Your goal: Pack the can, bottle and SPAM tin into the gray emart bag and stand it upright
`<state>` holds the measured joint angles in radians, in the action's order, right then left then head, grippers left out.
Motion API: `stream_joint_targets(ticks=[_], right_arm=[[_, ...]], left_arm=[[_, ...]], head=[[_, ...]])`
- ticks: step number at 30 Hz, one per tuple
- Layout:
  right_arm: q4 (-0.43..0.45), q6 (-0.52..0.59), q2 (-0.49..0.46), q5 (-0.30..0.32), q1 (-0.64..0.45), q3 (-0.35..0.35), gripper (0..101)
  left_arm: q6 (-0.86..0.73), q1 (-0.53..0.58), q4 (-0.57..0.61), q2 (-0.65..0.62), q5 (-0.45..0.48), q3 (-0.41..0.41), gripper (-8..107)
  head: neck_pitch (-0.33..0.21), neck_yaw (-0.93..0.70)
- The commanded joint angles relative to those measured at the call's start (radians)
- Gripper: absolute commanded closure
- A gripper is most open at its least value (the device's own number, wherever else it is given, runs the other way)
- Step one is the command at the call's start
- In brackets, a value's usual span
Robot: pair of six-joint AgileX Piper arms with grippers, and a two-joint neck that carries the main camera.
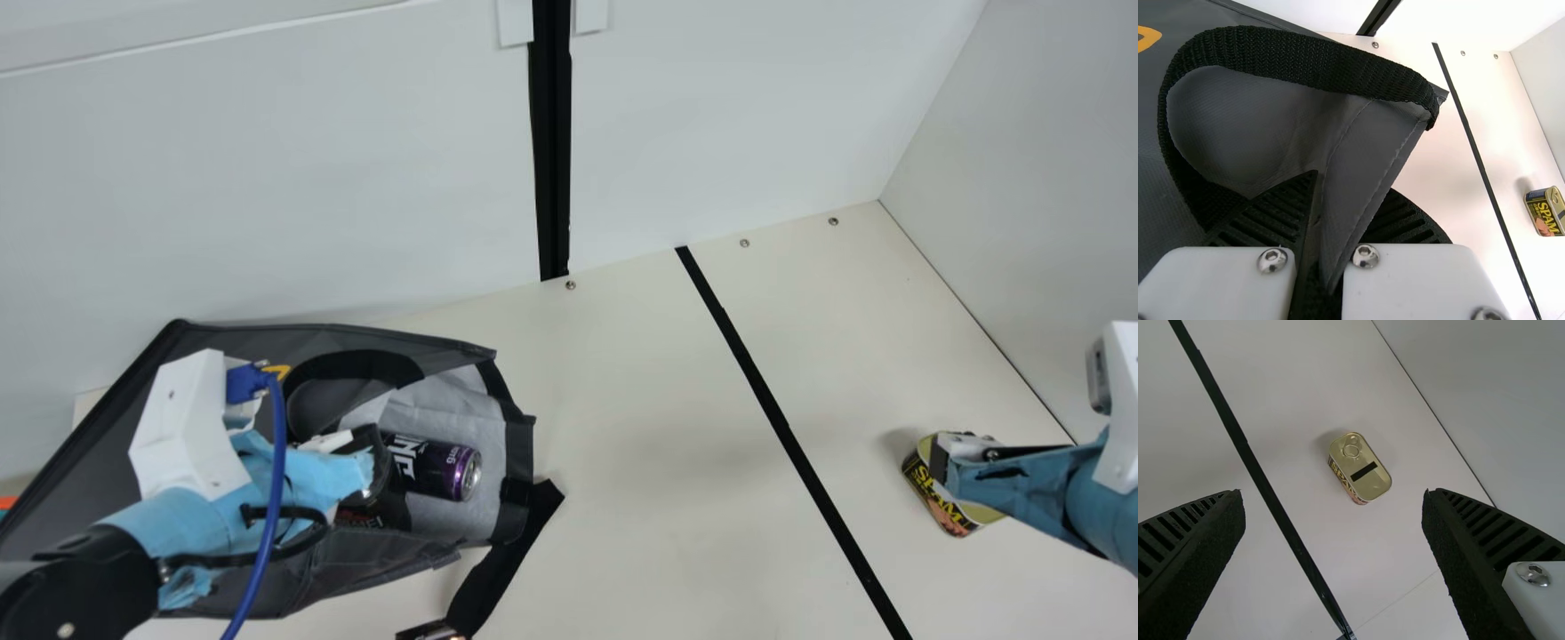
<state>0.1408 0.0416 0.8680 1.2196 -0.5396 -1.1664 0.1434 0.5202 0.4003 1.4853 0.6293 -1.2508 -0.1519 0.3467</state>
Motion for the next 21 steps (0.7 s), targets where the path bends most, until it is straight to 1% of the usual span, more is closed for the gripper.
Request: stream_joint_targets(ticks=[1, 10, 21], right_arm=[[-0.013, 0.007, -0.004, 0.000, -0.015, 0.005, 6], [-0.047, 0.017, -0.029, 0.000, -0.067, 0.025, 6], [-0.069, 0.016, -0.046, 0.000, -0.092, 0.041, 6]], left_arm=[[0.000, 0.000, 0.000, 0.000, 0.000, 0.000, 107], [0.000, 0.000, 0.000, 0.000, 0.000, 0.000, 107], [0.000, 0.000, 0.000, 0.000, 0.000, 0.000, 107]], head=[[-0.023, 0.002], [-0.023, 0.002], [-0.023, 0.002]])
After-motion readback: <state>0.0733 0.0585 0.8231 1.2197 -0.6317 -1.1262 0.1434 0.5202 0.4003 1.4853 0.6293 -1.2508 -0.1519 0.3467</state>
